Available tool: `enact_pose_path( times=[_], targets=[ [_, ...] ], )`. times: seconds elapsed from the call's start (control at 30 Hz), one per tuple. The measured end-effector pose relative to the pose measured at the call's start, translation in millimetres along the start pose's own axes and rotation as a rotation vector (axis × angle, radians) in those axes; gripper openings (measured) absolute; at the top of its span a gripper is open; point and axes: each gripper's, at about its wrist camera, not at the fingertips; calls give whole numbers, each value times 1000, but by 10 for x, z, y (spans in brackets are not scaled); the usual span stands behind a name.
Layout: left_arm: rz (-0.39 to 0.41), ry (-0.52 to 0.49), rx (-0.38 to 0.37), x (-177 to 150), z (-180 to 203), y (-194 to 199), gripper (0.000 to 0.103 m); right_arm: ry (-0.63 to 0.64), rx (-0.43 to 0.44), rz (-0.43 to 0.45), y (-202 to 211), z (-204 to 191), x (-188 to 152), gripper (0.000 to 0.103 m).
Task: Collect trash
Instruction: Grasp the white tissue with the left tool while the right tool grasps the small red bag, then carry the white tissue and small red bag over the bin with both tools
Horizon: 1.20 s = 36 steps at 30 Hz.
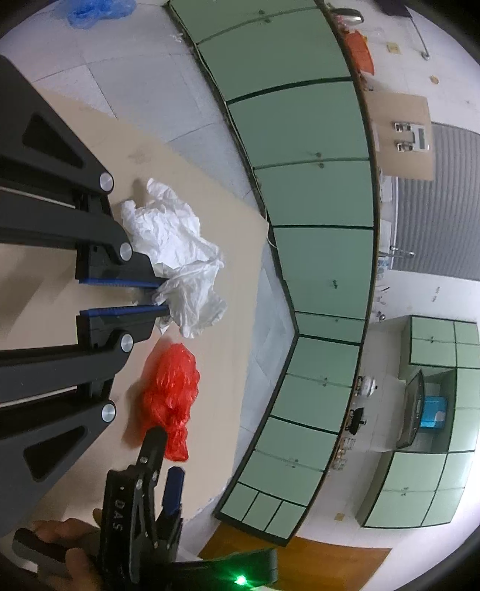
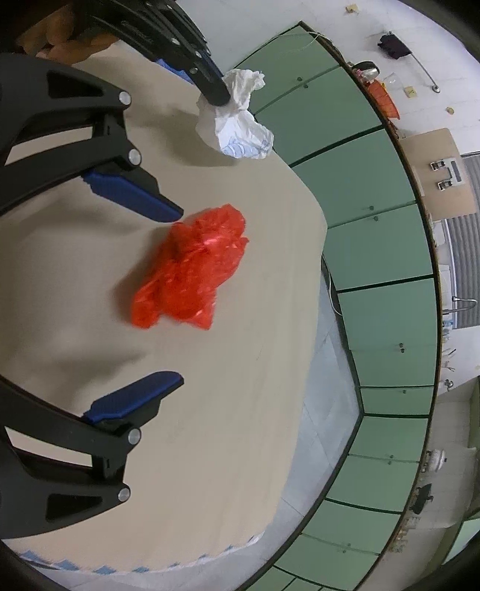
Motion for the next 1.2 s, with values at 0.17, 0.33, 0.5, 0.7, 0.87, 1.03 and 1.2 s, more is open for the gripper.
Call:
enact_pose_path(
  times=[0.17,0.33,0.5,0.7,0.87,1.03,1.2],
  targets=[
    [-14,-11,-8,-12,6,-55,9,-5,18,-33,-154,-37,28,50],
    [-16,-8,-2,0,-1,-40,9,-9,47,-18,-7,-55,-27,34],
    [-6,-16,1,41,66,124,9,-25,64,26,374,15,-111,31],
    [11,-36,-15,64,290,478,9,-39,69,75,936,106,-242,31],
    [23,-55,-43,75,584,813,9,-64,50,100,1345,262,-358,31],
    [14,-73,-78,31,891,1064,9,-79,30,125,1728,392,-538,31],
    [17,-100,-134,-27,1246,1303,9,-101,-1,155,2129,562,-736,31]
  ],
)
Point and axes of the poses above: each gripper's, at about its wrist camera, not at the fingertips, and y roughly against the way its jaws point, z to its right, x to its top, and after that the axes turned 2 degrees about -y, right-handed
